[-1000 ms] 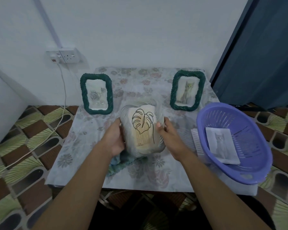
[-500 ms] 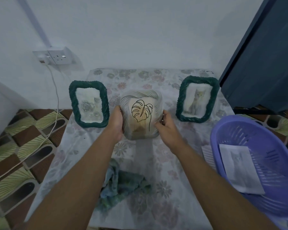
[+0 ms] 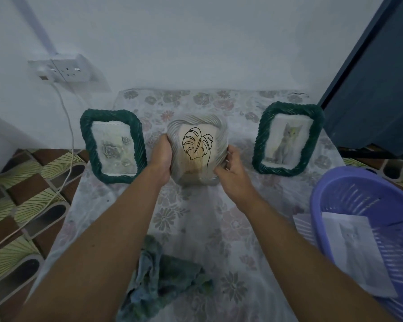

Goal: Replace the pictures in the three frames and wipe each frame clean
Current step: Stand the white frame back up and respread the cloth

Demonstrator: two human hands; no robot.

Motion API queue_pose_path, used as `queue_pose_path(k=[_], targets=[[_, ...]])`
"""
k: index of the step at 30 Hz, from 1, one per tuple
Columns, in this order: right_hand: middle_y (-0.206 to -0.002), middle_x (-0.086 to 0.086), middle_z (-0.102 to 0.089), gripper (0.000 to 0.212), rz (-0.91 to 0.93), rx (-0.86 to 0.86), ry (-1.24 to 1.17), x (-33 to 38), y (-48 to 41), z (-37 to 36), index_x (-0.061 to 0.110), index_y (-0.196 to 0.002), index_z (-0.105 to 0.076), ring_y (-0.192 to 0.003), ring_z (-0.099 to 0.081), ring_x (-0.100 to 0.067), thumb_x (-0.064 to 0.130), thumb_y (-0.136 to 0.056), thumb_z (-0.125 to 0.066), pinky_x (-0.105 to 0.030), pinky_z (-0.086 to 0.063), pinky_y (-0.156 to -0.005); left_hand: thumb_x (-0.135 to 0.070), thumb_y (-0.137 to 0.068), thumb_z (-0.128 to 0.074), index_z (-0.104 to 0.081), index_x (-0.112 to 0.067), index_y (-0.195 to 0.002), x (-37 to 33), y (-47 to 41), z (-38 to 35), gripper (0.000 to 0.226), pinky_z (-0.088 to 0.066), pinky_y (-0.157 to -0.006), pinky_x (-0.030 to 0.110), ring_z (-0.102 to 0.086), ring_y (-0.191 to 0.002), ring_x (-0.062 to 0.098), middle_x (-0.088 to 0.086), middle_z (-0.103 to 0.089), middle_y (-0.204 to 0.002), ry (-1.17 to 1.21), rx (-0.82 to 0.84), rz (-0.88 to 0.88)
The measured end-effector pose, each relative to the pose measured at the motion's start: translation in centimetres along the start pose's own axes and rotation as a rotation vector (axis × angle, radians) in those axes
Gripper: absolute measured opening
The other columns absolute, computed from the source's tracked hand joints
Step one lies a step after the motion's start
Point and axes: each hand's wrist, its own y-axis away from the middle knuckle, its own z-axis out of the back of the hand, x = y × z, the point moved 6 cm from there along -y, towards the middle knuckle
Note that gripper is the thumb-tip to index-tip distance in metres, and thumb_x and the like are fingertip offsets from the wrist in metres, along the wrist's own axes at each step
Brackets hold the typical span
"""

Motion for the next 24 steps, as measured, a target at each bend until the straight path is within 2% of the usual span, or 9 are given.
queue_pose_path(k=[4,6,10,13,16,19,24], targets=[[-0.120,0.020,-0.054,0.062,0.012,0.003,-0.007,0.13,-0.09,-0.41,0.029,-0.143,-0.032,-0.113,-0.053,0.003,-0.001,-0.094,-0.055,-0.024,-0.045,-0.097,-0.030,-0.104,-0.027,-0.065,-0.018,-0.079,0.14,-0.24,0.12,0.047,-0.052,-0.065,0.030,-0.064,-0.067,0.016,-0.004,-0.069,-0.057,0.000,0.000,-0.014],[-0.118,0.021,-0.054,0.062,0.017,0.005,-0.004,0.18,-0.05,-0.45,0.033,-0.137,-0.032,-0.111,-0.053,0.005,-0.003,-0.093,-0.055,-0.022,-0.045,-0.095,-0.029,-0.105,-0.026,-0.065,-0.018,-0.080,0.24,-0.27,0.19,0.047,-0.052,-0.066,0.030,-0.064,-0.069,0.016,-0.004,-0.069,-0.057,0.005,0.008,-0.022],[-0.117,0.023,-0.052,0.063,0.015,0.014,-0.007,0.29,-0.03,-0.50,0.032,-0.139,-0.030,-0.107,-0.052,0.010,-0.004,-0.093,-0.054,-0.013,-0.045,-0.088,-0.029,-0.105,-0.026,-0.065,-0.018,-0.082,0.31,-0.23,0.27,0.047,-0.053,-0.068,0.031,-0.065,-0.073,0.016,-0.005,-0.070,-0.058,0.007,0.002,-0.030],[-0.116,0.024,-0.051,0.061,0.006,0.019,-0.007,0.44,-0.01,-0.58,0.035,-0.134,-0.030,-0.106,-0.052,0.009,-0.004,-0.093,-0.054,-0.015,-0.043,-0.087,-0.031,-0.105,-0.027,-0.067,-0.019,-0.085,0.15,-0.22,0.30,0.046,-0.055,-0.075,0.034,-0.066,-0.079,0.018,-0.004,-0.072,-0.063,0.005,-0.017,-0.038],[-0.116,0.024,-0.049,0.065,-0.015,0.020,0.000,0.57,0.02,-0.72,0.029,-0.143,-0.028,-0.107,-0.051,0.006,-0.003,-0.093,-0.054,-0.015,-0.043,-0.085,-0.041,-0.104,-0.028,-0.071,-0.021,-0.095,0.17,-0.18,0.24,0.048,-0.057,-0.082,0.039,-0.069,-0.090,0.023,0.002,-0.075,-0.081,0.012,0.002,-0.021],[-0.117,0.022,-0.050,0.067,-0.024,0.010,0.022,0.73,-0.01,-0.77,0.025,-0.147,-0.027,-0.110,-0.053,-0.001,-0.001,-0.092,-0.055,-0.026,-0.044,-0.095,-0.054,-0.101,-0.028,-0.071,-0.023,-0.106,0.19,-0.04,0.31,0.052,-0.056,-0.091,0.046,-0.068,-0.099,0.026,0.007,-0.074,-0.097,0.016,-0.010,-0.021],[-0.115,0.018,-0.053,0.063,-0.024,-0.010,0.017,1.01,-0.26,-0.75,0.022,-0.144,-0.029,-0.105,-0.053,0.003,-0.002,-0.092,-0.055,-0.027,-0.045,-0.094,-0.056,-0.102,-0.024,-0.065,-0.019,-0.119,-0.15,-0.03,-0.27,0.058,-0.054,-0.094,0.043,-0.065,-0.100,0.024,0.007,-0.070,-0.100,0.030,0.010,-0.006]])
